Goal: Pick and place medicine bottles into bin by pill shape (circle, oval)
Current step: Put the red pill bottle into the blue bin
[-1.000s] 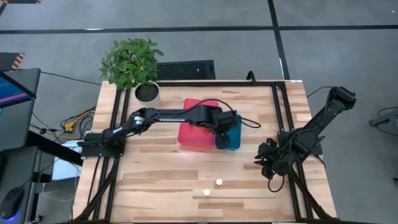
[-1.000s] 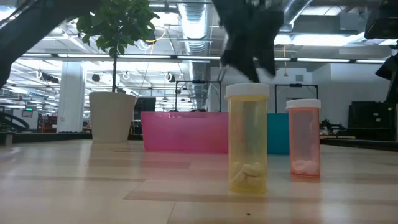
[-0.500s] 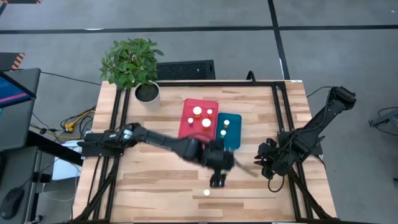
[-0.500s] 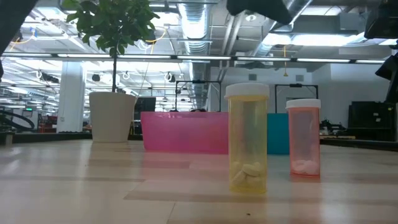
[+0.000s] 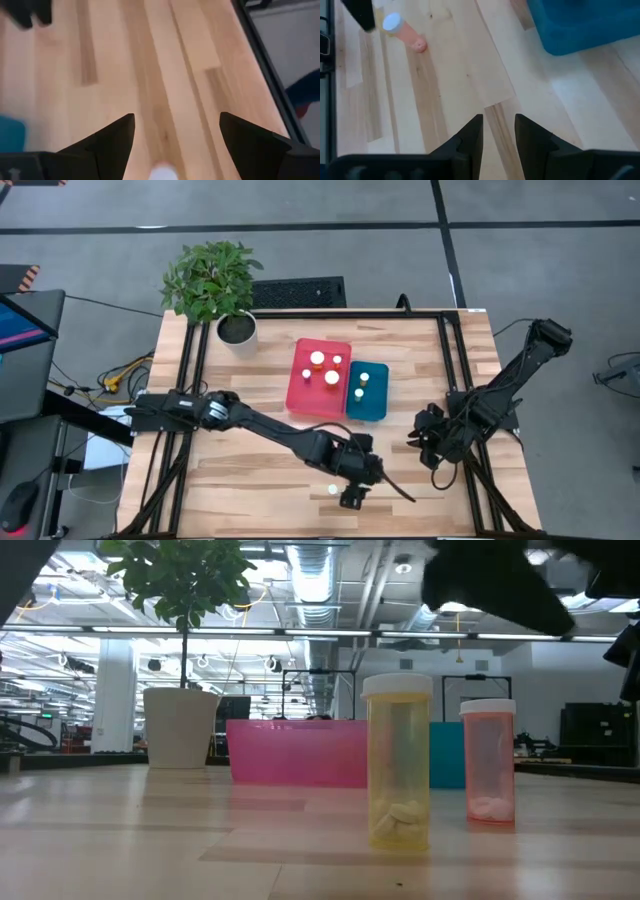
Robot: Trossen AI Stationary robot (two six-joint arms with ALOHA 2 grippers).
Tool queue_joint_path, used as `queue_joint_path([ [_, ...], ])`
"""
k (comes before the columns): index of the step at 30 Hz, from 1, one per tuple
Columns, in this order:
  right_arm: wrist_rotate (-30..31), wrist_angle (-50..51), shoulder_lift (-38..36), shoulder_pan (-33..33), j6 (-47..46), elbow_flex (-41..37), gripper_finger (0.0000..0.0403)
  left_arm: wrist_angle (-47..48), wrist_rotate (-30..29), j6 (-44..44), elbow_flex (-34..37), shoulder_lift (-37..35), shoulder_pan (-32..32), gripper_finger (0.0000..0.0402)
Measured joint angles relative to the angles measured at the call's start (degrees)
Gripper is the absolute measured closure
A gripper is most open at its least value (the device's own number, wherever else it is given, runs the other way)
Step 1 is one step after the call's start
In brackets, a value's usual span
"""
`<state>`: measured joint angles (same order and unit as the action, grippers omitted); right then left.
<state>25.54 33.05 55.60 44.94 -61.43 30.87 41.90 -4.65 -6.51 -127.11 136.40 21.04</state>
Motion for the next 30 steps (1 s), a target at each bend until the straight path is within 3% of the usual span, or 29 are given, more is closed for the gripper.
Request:
queue_joint_path([
  [15, 0.04, -0.17, -0.03, 0.01, 0.20, -0.02, 0.0282, 10.83, -1.92, 2.89, -0.09, 4.43, 0.06, 0.0121],
  [24, 0.55, -0.03, -0.01, -0.05, 0.39, -0.02, 0.0282, 11.77, 0.14, 3.75, -0.55, 4.39, 0.02, 0.0177],
  [30, 0.61, -0.03, -0.01, -0.05, 0.39, -0.02, 0.0282, 13.15, -1.16, 4.70, -0.52, 3.87, 0.02, 0.0186],
])
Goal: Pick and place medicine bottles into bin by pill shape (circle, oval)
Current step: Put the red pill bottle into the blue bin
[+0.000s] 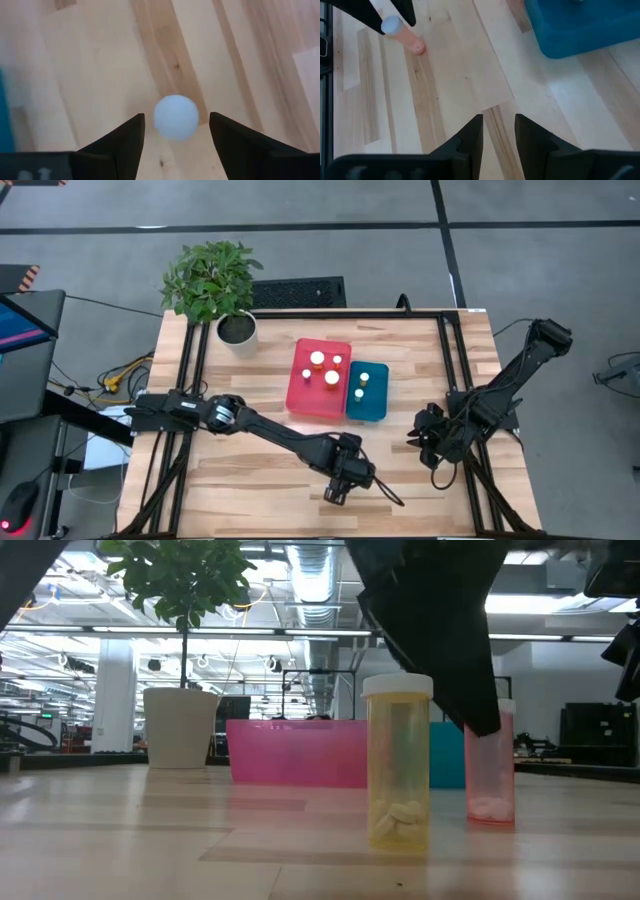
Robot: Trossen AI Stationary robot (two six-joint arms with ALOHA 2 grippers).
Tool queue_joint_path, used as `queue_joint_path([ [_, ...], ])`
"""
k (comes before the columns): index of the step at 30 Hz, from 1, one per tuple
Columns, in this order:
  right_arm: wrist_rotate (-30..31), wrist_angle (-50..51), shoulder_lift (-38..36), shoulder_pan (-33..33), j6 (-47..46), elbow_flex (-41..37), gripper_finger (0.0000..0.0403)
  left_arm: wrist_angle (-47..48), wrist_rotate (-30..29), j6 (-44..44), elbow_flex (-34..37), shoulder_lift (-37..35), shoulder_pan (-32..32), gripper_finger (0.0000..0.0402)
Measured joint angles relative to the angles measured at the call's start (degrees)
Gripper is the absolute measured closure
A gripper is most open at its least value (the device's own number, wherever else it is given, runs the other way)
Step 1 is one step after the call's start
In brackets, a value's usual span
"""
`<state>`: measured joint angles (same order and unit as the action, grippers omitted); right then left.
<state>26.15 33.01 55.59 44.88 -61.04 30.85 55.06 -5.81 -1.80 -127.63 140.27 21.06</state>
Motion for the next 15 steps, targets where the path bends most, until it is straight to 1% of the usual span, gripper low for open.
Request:
queue_joint_path([
  [6, 0.09, -0.07, -0.01, -0.04, -0.29, 0.00, 0.0282, 0.56, -2.45, 1.72, -0.02, -0.99, 0.00, 0.0187],
  [11, 0.09, -0.06, -0.01, -0.04, -0.44, 0.00, 0.0282, 0.32, -2.11, 2.26, -0.02, -0.99, -0.02, 0.0188],
  [15, 0.09, -0.04, -0.01, -0.04, -0.44, 0.00, 0.0282, -0.22, -2.11, 3.36, -0.02, -0.99, -0.02, 0.0207],
])
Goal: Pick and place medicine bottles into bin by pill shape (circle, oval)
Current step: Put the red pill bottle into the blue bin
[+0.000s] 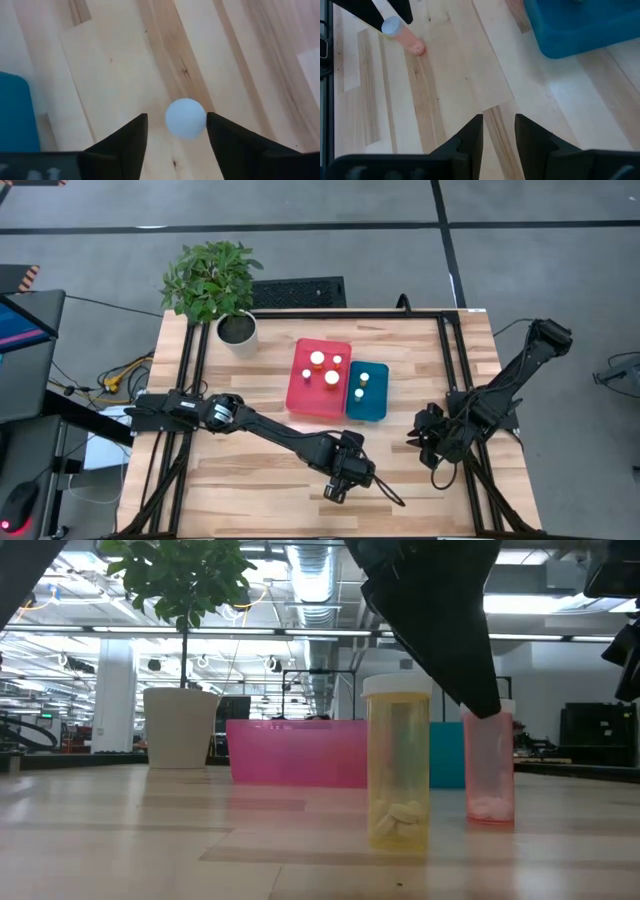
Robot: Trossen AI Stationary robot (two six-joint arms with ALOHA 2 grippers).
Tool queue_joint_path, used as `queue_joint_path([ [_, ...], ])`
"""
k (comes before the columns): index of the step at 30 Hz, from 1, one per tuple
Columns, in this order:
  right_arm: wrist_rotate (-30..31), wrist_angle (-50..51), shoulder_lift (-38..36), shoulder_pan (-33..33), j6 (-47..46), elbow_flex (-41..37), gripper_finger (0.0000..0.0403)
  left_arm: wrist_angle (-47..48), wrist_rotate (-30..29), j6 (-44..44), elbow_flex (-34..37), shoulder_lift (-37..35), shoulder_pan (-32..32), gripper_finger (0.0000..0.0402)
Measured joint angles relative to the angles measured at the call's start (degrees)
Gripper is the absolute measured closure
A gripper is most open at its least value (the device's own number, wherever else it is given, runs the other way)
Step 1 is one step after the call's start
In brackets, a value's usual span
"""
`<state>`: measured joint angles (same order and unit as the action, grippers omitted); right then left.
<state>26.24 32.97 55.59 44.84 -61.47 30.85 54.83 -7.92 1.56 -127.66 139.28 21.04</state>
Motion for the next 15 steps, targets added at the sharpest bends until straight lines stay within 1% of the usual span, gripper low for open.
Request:
queue_joint_path([
  [4, 0.00, -0.01, -0.01, 0.00, 0.00, 0.00, 0.0282, -0.34, 1.20, 0.37, 0.00, 0.00, 0.00, 0.0238],
  [8, 0.00, -0.02, -0.02, 0.00, -0.02, 0.00, 0.0282, -0.79, 1.22, 1.06, 0.00, 0.00, 0.00, 0.0265],
  [15, -0.02, 0.00, 0.01, 0.00, -0.03, 0.00, 0.0282, -1.58, 1.16, 1.79, 0.00, 0.00, -0.04, 0.0284],
])
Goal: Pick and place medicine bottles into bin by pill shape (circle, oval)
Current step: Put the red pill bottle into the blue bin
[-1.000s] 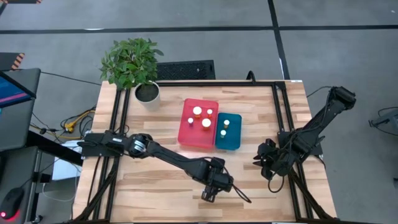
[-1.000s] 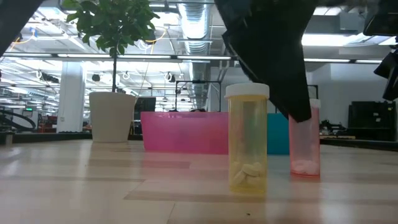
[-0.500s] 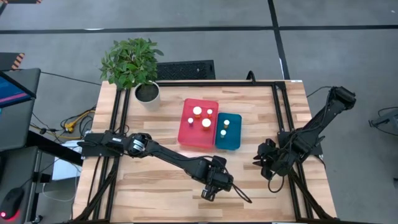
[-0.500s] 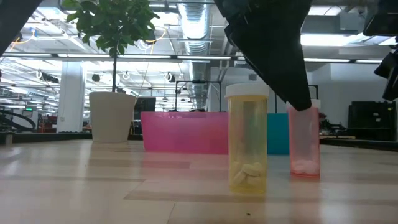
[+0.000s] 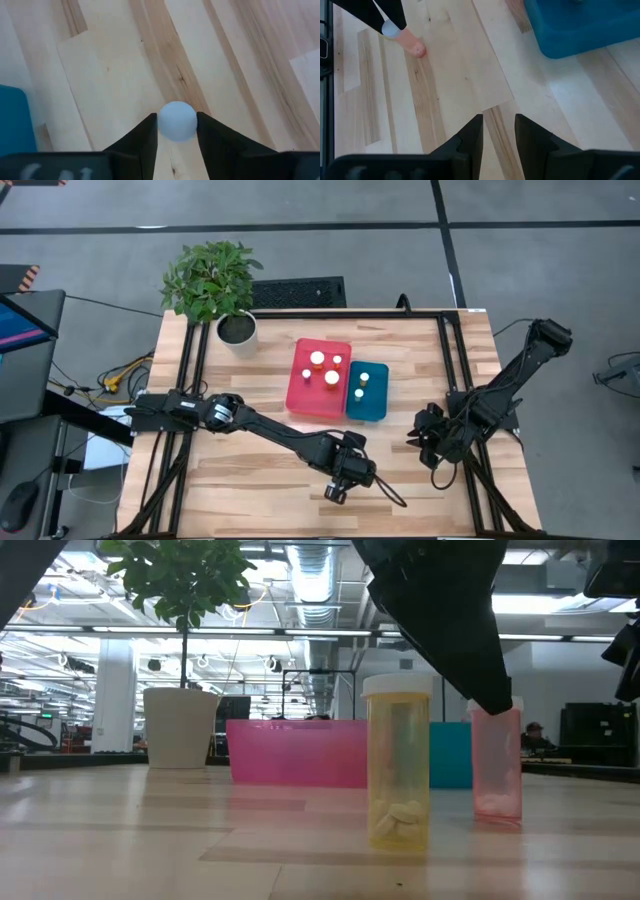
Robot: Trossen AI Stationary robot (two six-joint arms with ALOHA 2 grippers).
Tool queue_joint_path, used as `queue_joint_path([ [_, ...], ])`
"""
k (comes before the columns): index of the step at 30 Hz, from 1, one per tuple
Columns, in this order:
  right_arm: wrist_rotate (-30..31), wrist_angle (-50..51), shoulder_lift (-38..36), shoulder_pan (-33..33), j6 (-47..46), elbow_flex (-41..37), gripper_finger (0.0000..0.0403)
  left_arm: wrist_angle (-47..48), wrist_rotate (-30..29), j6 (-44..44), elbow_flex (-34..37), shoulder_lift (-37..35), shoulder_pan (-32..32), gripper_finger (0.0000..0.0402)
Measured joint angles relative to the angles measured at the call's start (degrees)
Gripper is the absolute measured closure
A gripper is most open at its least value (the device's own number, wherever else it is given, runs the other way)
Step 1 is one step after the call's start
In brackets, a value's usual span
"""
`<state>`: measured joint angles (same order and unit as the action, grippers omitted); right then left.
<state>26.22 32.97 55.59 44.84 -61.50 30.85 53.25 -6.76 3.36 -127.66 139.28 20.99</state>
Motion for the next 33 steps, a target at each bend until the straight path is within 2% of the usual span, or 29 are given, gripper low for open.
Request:
queue_joint_path([
  [6, 0.00, -0.02, 0.00, 0.00, -0.02, 0.00, 0.0282, 0.29, -0.04, -1.58, 0.00, -0.70, -0.42, 0.0286],
  [12, 0.00, -0.05, -0.02, 0.00, -0.02, 0.00, 0.0282, 3.11, -3.05, -3.73, -0.81, -5.60, -2.01, 0.0287],
  [22, 0.02, 0.04, -0.02, 0.00, 0.00, 0.00, 0.0282, 2.34, -12.77, -4.39, -0.88, -13.36, -10.33, 0.0287],
  [30, 0.19, 0.05, -0.01, 0.00, -0.01, 0.00, 0.0282, 1.03, -9.20, -0.29, -0.82, -12.39, -18.18, 0.0287],
  [33, 0.99, 0.00, 0.00, 0.00, 0.00, 0.00, 0.0282, -3.01, -7.85, 2.57, -0.87, -11.86, -19.56, 0.0287],
])
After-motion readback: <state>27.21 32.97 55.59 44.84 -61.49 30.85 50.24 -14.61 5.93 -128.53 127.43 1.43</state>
